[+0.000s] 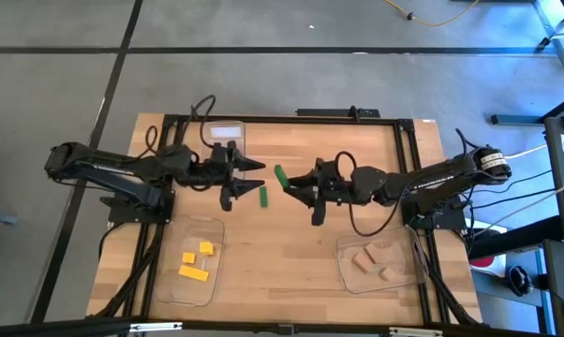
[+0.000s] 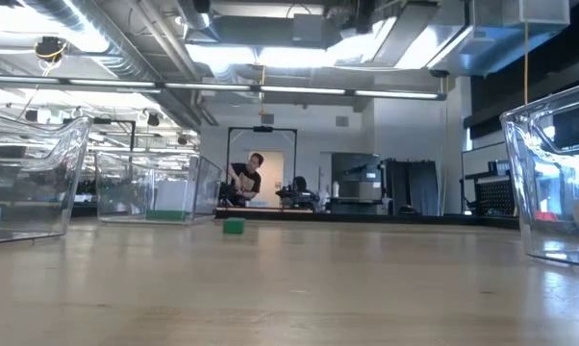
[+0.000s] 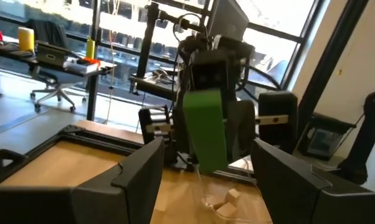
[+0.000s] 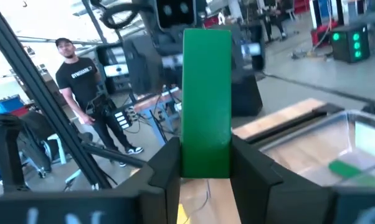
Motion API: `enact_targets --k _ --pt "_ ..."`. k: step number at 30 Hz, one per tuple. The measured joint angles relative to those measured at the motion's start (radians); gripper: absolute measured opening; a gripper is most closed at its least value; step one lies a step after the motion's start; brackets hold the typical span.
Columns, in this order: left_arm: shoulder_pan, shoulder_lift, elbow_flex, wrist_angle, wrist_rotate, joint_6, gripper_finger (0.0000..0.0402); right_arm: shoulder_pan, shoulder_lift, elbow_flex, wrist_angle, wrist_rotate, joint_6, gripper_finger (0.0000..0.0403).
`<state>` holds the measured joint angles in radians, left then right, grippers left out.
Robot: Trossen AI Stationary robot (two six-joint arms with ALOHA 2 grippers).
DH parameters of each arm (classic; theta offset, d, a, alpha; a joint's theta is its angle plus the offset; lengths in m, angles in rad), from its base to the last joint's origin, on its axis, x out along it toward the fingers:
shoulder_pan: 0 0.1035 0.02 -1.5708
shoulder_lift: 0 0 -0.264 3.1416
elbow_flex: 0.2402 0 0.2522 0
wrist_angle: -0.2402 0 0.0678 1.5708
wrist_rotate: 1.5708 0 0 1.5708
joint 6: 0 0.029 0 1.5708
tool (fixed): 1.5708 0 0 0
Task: Sort & place blocks by color
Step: Put the right green block into the top left transparent bin
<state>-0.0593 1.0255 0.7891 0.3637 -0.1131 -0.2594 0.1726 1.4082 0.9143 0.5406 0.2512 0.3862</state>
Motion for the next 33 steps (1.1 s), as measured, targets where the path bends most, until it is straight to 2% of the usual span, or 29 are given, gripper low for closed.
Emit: enact_targets --k 11,21,28,33 --pt "-0.001 0.141 0.0 0.238 0.03 -0.055 0.0232 0.0 0.0 0.017 -0.002 0.0 -0.027 0.0104" --pt "0.0 0.245 -0.001 0.424 0.002 -0.056 0.0232 0.0 0.0 0.017 0.0 -0.006 -0.028 0.0104" --pt "0.0 0.247 -0.001 0.449 -0.009 -0.054 0.0224 0.0 0.0 0.017 0.0 -0.02 -0.028 0.0104" --pt "0.0 0.246 -0.001 0.439 -0.021 -0.057 0.0185 0.0 0.0 0.017 0.0 -0.02 -0.028 0.0104"
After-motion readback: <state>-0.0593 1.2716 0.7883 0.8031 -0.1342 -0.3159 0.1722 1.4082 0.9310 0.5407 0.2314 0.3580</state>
